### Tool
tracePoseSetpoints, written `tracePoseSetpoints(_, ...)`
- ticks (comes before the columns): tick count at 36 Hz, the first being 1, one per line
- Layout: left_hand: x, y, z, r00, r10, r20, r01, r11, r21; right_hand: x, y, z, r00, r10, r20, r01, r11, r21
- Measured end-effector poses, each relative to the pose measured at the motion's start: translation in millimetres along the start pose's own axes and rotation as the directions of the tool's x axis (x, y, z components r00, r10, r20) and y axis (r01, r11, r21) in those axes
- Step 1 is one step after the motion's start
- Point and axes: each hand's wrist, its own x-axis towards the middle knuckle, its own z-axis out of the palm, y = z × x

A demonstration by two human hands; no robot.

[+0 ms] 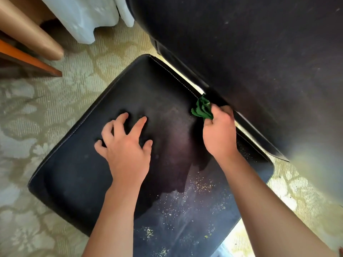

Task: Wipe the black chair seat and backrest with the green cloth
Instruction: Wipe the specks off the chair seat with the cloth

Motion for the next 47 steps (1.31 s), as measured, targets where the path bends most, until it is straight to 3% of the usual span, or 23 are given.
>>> tracePoseSetpoints(7,-2.2,-1.8,0.2,1.0,-0.006,-0.006,0.006,1.0,0.0,-7.5,-0.8,1.6,0.942,-0.259,0.215,0.275,0.96,-0.048)
tracePoseSetpoints(12,-2.7,-0.3,-2.8,1.0,-0.013,0.003,0.013,1.0,-0.002,-46.9,-3.0,9.4,0.88,-0.321,0.349,0.375,0.922,-0.1)
tracePoseSetpoints(17,-2.5,0.0,-4.8,1.0,-0.009,0.004,0.009,1.0,0.012,-74.8,7.8,8.3,0.805,-0.368,0.466,0.426,0.905,-0.021)
tracePoseSetpoints(20,-3.0,-0.2,-3.6,1.0,-0.008,-0.008,0.008,1.0,0.004,-73.1,10.5,-0.9,0.86,-0.368,0.354,0.353,0.929,0.108)
tracePoseSetpoints(25,-4.3,-1.2,-0.5,1.0,-0.006,-0.019,0.006,1.0,0.009,-36.9,11.0,-8.5,0.966,-0.254,-0.037,0.257,0.958,0.124)
tracePoseSetpoints(30,-4.4,-2.6,1.6,1.0,-0.002,-0.028,0.002,1.0,0.001,-16.9,-1.9,7.0,0.98,-0.179,-0.084,0.18,0.984,0.008)
tracePoseSetpoints(35,-3.2,-4.6,2.7,1.0,-0.002,-0.021,0.001,1.0,-0.015,-18.2,-15.3,16.1,0.967,-0.249,0.051,0.254,0.951,-0.179)
tracePoseSetpoints(42,-3.3,-1.4,-1.4,1.0,-0.025,0.0,0.025,0.999,-0.029,-40.9,-19.8,18.8,0.872,-0.381,0.308,0.441,0.884,-0.156)
tracePoseSetpoints(47,-5.1,-6.4,-7.4,0.997,0.005,0.076,-0.003,1.0,-0.023,-67.7,-13.3,16.1,0.759,-0.445,0.475,0.53,0.846,-0.054)
